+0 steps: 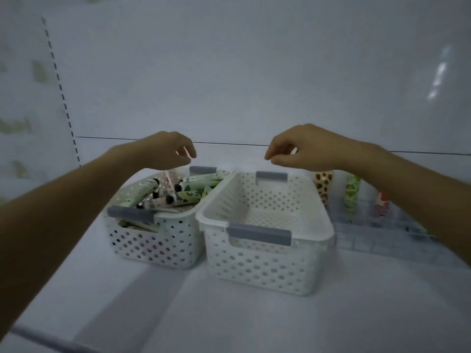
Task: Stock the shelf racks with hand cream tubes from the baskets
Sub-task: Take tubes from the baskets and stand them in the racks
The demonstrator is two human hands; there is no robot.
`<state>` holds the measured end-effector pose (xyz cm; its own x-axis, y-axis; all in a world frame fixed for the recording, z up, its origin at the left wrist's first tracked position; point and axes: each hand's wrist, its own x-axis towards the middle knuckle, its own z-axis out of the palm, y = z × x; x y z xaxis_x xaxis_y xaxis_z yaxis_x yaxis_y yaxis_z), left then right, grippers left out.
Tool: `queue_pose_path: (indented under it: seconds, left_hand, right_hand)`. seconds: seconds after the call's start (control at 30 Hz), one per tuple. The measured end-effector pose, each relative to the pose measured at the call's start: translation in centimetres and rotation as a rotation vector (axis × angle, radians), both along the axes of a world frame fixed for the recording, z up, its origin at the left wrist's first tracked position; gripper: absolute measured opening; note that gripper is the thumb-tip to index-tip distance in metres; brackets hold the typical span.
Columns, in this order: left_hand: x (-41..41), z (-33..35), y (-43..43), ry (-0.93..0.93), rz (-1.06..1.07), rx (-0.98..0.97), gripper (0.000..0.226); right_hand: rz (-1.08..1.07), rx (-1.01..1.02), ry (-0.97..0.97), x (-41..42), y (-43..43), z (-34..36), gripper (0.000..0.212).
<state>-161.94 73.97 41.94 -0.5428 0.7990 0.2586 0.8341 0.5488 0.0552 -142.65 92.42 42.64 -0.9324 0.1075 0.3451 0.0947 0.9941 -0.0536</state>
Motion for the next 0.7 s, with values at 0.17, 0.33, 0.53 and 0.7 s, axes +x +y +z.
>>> queue_pose_path:
  seconds: [0.17, 0.33, 0.53, 0.7]
  left_hand:
    - [-3.0, -1.3, -0.9, -0.027, -0.072, -0.042, 0.021]
    - [-4.1, -2.4, 0.7, -0.044, -0.172, -0.088, 0.026]
    - [-4.7, -4.3, 2.1, -0.131, -0.219, -0.102, 0.034]
    - [-5.0, -4.4, 1.5, -0.139, -0.191, -0.059, 0.031]
  right_hand:
    - [-0.009, 0.091, -0.124, -4.0, -3.1, -1.0, 0.021]
    - [-0.019, 0.078, -0.174, -6.2, -4.2, -1.2, 0.021]
    - [0.043, -0.055, -0.238, -9.1, -5.1, -1.9, 0.022]
    - [-0.019, -0.087, -0.403, -11.6, -6.0, -2.7, 0.029]
